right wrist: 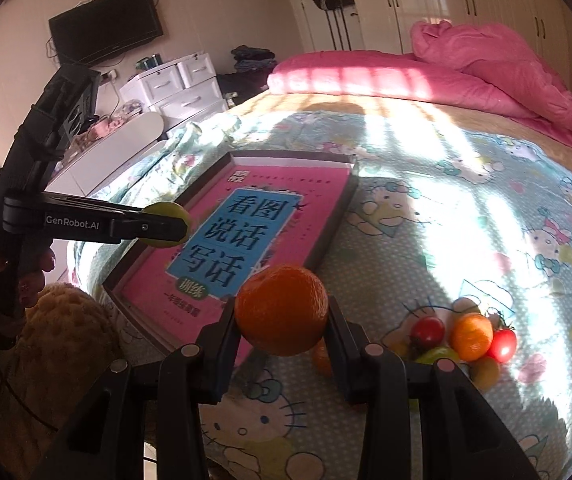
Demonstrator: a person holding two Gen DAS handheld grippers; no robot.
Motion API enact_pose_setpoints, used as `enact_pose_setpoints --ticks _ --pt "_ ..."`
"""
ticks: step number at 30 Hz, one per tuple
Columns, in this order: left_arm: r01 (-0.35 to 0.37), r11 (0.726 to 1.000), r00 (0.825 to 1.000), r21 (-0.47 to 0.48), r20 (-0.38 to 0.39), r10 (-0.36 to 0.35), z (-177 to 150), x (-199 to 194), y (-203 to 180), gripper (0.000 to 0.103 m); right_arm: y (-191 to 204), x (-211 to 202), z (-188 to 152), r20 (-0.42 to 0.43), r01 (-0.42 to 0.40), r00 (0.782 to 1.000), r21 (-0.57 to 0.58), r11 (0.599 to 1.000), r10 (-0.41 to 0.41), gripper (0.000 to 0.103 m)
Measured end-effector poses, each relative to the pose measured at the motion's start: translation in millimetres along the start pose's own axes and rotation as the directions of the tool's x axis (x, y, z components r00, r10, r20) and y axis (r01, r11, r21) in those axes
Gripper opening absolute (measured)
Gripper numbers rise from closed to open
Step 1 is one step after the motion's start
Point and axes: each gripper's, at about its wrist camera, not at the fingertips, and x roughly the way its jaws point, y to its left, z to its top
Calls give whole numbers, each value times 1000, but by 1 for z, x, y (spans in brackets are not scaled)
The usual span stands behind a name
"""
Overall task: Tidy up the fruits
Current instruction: 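Carry the green apple and orange over the pink book tray with both tools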
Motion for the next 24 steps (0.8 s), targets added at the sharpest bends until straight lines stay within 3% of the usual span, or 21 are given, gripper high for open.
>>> enact_pose_setpoints --ticks 7,24 --pt "-11 995 1000 -95 7 11 -16 -2 33 44 24 13 0 -28 -37 999 -43 998 36 40" --pt "-64 982 998 -177 -26 60 -42 21 68 44 58 52 -10 -140 -54 989 -112 992 39 40"
